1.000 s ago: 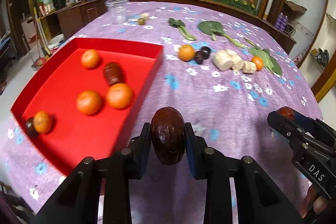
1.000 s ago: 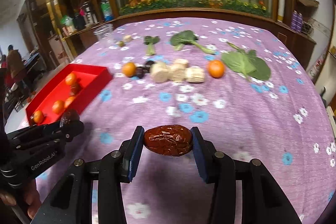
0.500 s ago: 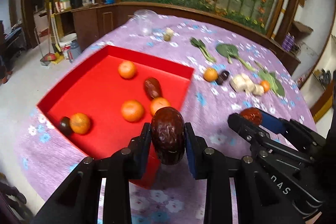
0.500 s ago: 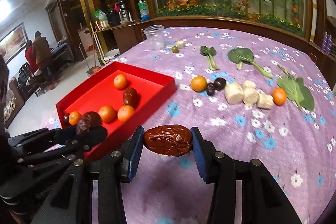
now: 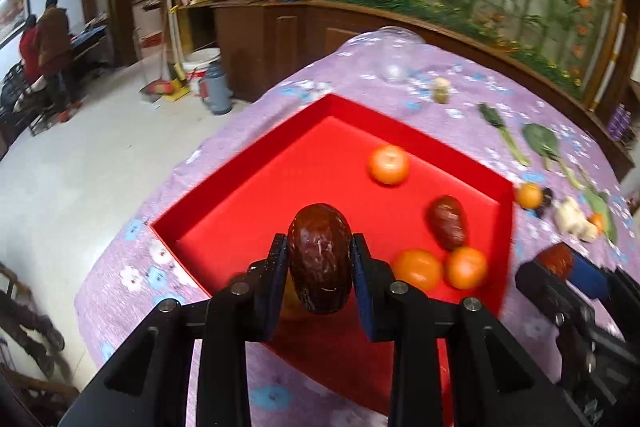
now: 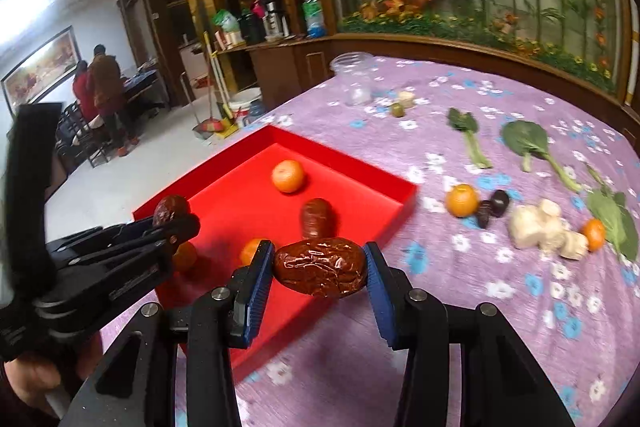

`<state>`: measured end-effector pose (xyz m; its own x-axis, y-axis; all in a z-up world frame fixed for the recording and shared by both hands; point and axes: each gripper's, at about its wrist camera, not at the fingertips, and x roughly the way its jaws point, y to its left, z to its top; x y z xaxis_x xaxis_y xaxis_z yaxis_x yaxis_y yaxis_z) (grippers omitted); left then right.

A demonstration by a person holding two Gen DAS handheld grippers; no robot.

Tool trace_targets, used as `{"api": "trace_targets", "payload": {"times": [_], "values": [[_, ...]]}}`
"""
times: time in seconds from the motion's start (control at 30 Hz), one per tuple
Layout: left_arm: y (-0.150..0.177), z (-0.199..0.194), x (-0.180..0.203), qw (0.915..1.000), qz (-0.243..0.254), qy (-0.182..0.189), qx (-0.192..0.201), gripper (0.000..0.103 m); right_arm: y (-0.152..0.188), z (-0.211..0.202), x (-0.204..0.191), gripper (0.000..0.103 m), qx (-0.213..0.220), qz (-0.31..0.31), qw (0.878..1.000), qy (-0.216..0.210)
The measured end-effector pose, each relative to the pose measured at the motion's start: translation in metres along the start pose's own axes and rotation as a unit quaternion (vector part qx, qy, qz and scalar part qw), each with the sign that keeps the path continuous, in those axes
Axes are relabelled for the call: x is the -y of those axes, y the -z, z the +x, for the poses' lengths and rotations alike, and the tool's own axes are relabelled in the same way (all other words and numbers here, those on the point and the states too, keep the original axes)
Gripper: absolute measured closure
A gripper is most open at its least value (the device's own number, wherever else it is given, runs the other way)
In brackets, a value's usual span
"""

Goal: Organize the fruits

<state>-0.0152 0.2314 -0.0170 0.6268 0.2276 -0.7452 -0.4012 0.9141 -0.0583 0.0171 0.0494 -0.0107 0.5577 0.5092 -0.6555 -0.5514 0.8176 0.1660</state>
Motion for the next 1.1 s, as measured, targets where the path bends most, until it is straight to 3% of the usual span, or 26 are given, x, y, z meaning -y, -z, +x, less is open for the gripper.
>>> {"api": "trace_targets", "payload": {"times": [0.43, 0.7, 0.73, 0.8, 0.83, 0.87, 0.93, 1.0, 1.1], "values": [[-0.012, 0.029, -0.018, 0.9994, -0.004, -0.030, -0.017, 0.073, 0.001, 0.035, -0.025, 0.053, -0.028, -0.019, 0.999, -0.018], [-0.020, 0.042, -0.022, 0.9990, 0.003, -0.034, -0.029, 0.073, 0.002, 0.046, -0.030, 0.053, -0.035, -0.023, 0.999, 0.004], [-0.021, 0.044, -0.022, 0.9990, 0.004, -0.029, -0.032, 0.073, 0.003, 0.049, -0.029, 0.049, -0.040, -0.023, 0.999, 0.009], [-0.021, 0.047, -0.023, 0.9988, 0.001, -0.026, -0.040, 0.072, 0.003, 0.049, -0.029, 0.031, -0.040, -0.022, 0.999, 0.012], [-0.021, 0.048, -0.024, 0.9987, -0.004, -0.029, -0.042, 0.060, 0.004, 0.044, -0.030, 0.023, -0.033, -0.023, 0.999, 0.011], [-0.021, 0.048, -0.027, 0.9985, -0.009, -0.034, -0.041, 0.040, 0.003, 0.041, -0.032, 0.017, -0.028, -0.025, 0.999, 0.009], [-0.021, 0.045, -0.034, 0.9983, -0.026, -0.045, -0.027, 0.025, 0.002, 0.036, -0.036, 0.013, -0.020, -0.031, 0.999, 0.007], [-0.022, 0.040, -0.042, 0.9979, -0.038, -0.052, -0.012, 0.025, 0.002, 0.030, -0.041, 0.012, -0.015, -0.033, 0.999, 0.000], [-0.022, 0.042, -0.046, 0.9984, -0.033, -0.041, -0.022, 0.025, 0.008, 0.024, -0.054, 0.012, -0.013, -0.038, 0.999, -0.022]]}}
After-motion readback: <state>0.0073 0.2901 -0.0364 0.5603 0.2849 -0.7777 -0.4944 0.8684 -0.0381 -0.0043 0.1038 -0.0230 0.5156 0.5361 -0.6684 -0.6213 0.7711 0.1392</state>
